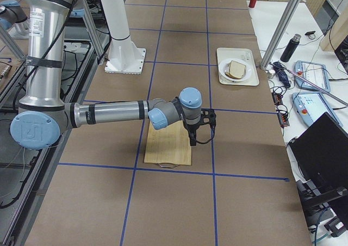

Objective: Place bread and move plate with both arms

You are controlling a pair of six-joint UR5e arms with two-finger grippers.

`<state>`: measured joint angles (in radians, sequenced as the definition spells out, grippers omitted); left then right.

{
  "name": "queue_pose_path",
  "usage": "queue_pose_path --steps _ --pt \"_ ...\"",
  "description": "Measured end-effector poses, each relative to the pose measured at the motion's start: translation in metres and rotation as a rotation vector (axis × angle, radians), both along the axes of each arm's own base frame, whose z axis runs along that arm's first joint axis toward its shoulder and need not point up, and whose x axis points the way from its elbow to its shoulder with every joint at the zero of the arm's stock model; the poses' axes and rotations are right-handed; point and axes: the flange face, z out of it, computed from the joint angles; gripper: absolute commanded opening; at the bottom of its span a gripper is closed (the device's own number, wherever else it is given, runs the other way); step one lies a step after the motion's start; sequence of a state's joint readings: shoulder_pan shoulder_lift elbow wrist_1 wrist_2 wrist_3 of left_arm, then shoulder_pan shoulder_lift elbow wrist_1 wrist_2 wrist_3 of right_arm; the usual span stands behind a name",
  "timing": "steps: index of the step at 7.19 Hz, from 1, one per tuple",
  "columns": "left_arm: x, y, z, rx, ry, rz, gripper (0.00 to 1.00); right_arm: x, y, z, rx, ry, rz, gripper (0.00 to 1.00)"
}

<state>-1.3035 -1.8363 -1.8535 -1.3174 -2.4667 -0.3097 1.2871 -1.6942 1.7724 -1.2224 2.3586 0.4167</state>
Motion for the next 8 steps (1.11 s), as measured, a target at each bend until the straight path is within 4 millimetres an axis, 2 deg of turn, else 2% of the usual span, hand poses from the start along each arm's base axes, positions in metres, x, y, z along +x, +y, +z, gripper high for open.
queue_pose_path --steps 4,6,7,8 --pt "0.003 0.008 -0.001 -0.064 0.112 0.019 0.98 -0.007 -0.002 -0.021 0.000 -0.098 -0.037 1.00" --pt "0.001 0.010 0.008 -0.071 0.115 0.017 0.98 -0.009 -0.007 -0.031 0.014 -0.115 -0.040 1.00" --pt "-0.008 0.011 0.017 -0.069 0.112 0.003 0.98 -0.008 -0.010 -0.038 0.022 -0.119 -0.034 1.00" --pt "-0.027 0.011 0.033 -0.062 0.104 -0.028 0.98 -0.004 -0.016 -0.047 0.033 -0.123 -0.019 1.00"
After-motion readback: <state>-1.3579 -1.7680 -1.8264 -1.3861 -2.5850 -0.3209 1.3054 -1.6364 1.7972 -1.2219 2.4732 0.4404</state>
